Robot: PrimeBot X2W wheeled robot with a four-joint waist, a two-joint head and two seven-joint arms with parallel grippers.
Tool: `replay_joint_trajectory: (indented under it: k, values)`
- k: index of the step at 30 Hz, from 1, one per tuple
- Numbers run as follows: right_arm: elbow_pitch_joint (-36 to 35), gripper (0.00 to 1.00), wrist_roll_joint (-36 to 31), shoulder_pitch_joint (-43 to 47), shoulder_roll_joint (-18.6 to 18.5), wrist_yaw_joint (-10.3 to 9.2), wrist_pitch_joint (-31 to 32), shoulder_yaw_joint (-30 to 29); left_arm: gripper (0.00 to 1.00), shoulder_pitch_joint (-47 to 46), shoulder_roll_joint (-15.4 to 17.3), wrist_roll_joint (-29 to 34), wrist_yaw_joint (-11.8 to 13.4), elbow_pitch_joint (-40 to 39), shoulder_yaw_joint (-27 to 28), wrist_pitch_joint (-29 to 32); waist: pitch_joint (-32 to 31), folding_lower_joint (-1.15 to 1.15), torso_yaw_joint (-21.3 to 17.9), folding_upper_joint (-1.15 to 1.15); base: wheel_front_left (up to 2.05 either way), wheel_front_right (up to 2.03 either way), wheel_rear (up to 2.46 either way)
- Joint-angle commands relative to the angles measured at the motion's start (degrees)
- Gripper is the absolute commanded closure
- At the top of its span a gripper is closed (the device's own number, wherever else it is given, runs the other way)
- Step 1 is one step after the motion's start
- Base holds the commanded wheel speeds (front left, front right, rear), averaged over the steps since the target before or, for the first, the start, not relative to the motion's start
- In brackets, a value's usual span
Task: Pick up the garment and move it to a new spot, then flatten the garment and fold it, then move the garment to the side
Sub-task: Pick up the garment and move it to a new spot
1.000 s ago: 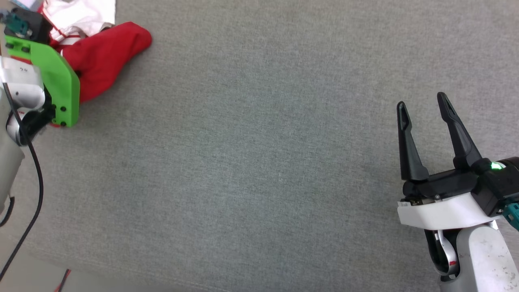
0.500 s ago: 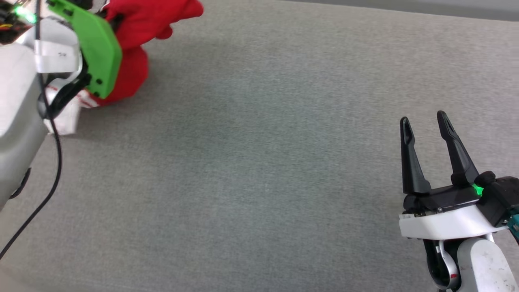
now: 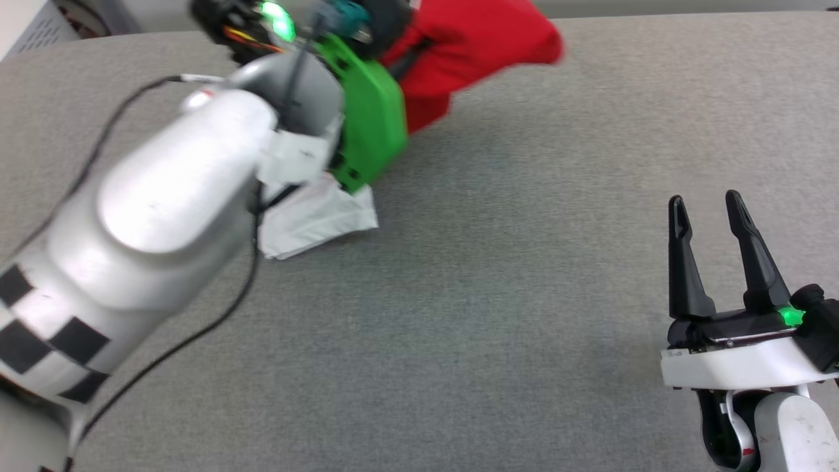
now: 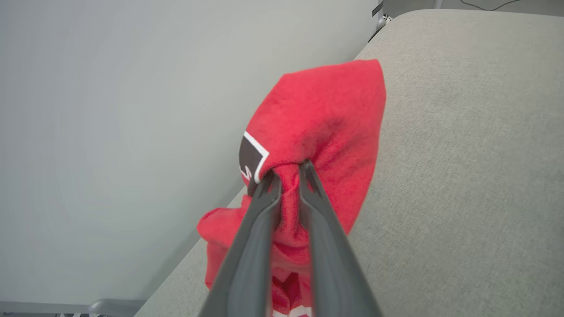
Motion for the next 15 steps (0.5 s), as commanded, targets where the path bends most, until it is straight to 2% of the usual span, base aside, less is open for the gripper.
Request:
replay_joint_trajectory:
  k: [1, 9, 15]
  values:
    - [0.1, 0.00, 0.7, 0.6, -0.1, -0.04, -0.3, -0.5, 1.00, -0.7, -1.7, 1.0, -0.1, -1.0, -1.2, -1.0, -0.1, 0.00, -3.1, 0.19, 0.00, 0.00, 0.00]
    - [0.0, 0.00, 1.4, 0.7, -0.1, -0.04, -0.3, -2.7, 1.00, 1.6, -10.1, 1.5, -0.1, -1.8, -10.0, -4.3, 0.6, 0.00, -4.1, 0.19, 0.00, 0.00, 0.00]
    - [-0.3, 0.00, 1.8, -0.2, -0.1, -0.04, -0.3, -5.1, 1.00, 8.4, -13.5, 3.4, -0.1, -1.5, -13.5, -1.7, 1.8, 0.00, -3.5, 0.19, 0.00, 0.00, 0.00]
